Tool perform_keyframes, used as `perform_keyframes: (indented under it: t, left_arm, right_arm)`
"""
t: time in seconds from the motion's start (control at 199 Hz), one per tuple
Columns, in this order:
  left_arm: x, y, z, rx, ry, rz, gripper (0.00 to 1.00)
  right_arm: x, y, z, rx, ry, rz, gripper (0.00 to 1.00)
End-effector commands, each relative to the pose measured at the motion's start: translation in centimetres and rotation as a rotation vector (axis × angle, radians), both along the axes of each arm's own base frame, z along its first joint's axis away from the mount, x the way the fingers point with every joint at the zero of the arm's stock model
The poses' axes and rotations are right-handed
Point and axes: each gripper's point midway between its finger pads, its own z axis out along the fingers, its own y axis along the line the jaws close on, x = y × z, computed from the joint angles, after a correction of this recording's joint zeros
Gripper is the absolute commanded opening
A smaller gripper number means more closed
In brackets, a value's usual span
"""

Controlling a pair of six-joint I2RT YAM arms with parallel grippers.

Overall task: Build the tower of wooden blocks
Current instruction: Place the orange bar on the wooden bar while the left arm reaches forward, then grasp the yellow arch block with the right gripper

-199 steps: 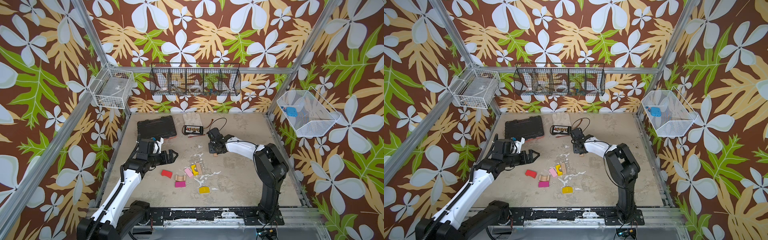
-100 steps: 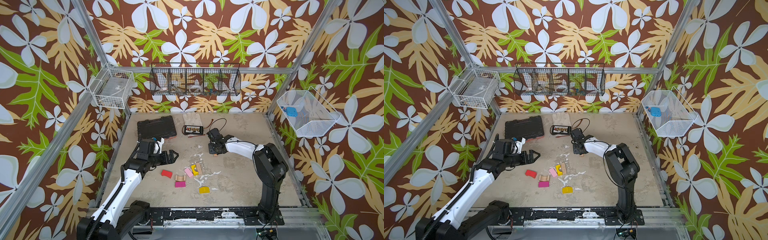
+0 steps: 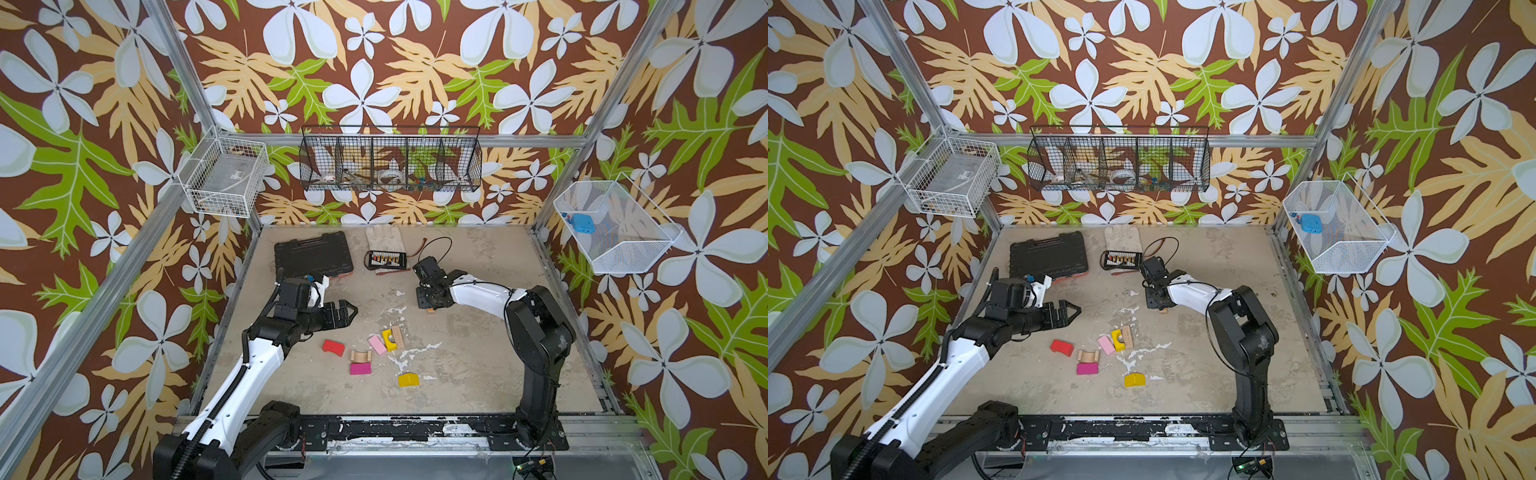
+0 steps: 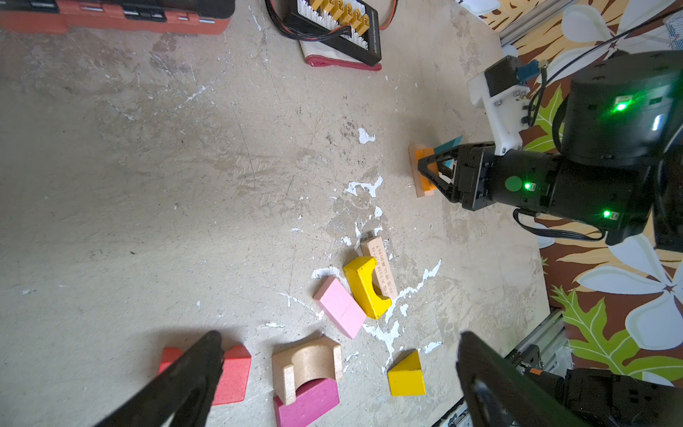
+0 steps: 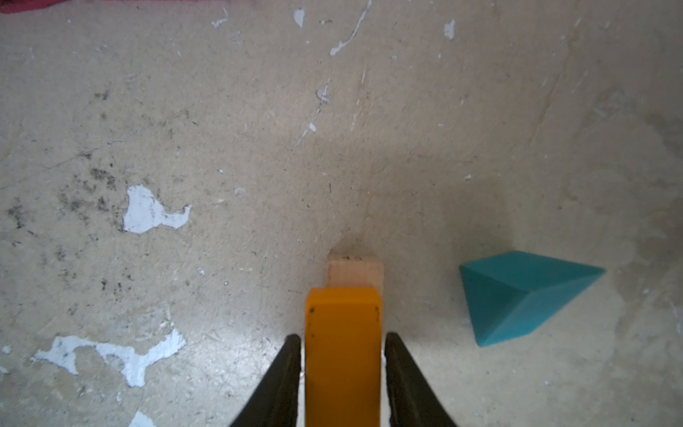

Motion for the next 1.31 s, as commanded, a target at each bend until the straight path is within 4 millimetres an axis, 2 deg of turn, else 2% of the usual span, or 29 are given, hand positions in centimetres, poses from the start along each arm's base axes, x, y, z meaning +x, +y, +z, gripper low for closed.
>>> perform_keyframes:
  t: [0.0, 0.362, 0.433, 0.553, 0.604, 0.674, 0.775, 0.971, 1.127, 1.303]
  left_arm:
    - [0.1, 0.0, 0.0, 0.006, -0.008, -0.002, 1.0]
    - [0.1, -0.1, -0.1, 0.01, -0.004, -0.001, 1.0]
    - [0.1, 0.0, -0.1, 0.012, -0.003, 0.002, 1.0]
    - [0.2, 0.2, -0.2, 0.019, -0.002, 0.011, 1.0]
    - [0.2, 0.3, -0.2, 0.025, -0.002, 0.019, 1.0]
    - [0.3, 0.5, -0.3, 0.034, 0.001, 0.033, 1.0]
    - [0.5, 1.0, -0.5, 0.052, 0.006, 0.06, 1.0]
    - [1.2, 2.3, -0.7, 0.103, 0.012, 0.119, 1.0]
    - [1.8, 3.9, -0.7, 0.105, 0.021, 0.179, 1.0]
    - [1.7, 4.0, -0.4, 0.099, 0.008, 0.179, 1.0]
  right_arm:
    - [0.0, -0.3, 0.4, -0.017, -0.009, -0.004, 0.41]
    - [0.1, -1.2, 1.7, -0.05, -0.051, -0.019, 0.43]
    - [-0.1, -0.8, 2.3, -0.041, -0.069, -0.003, 0.43]
    - [-1.1, 2.1, 5.4, -0.028, -0.177, 0.106, 0.54]
    - [-2.2, 4.0, 6.7, -0.025, -0.227, 0.166, 0.61]
    - [-4.0, 6.7, 7.3, -0.001, -0.254, 0.247, 0.65]
    - [-6.7, 10.0, 6.1, 0.056, -0.207, 0.33, 0.62]
    - [-9.8, 12.8, 3.8, 0.088, -0.122, 0.374, 0.55]
    - [-10.8, 14.2, 2.9, 0.062, -0.083, 0.369, 0.49]
    - [-11.8, 14.5, 1.6, -0.046, -0.092, 0.368, 0.45]
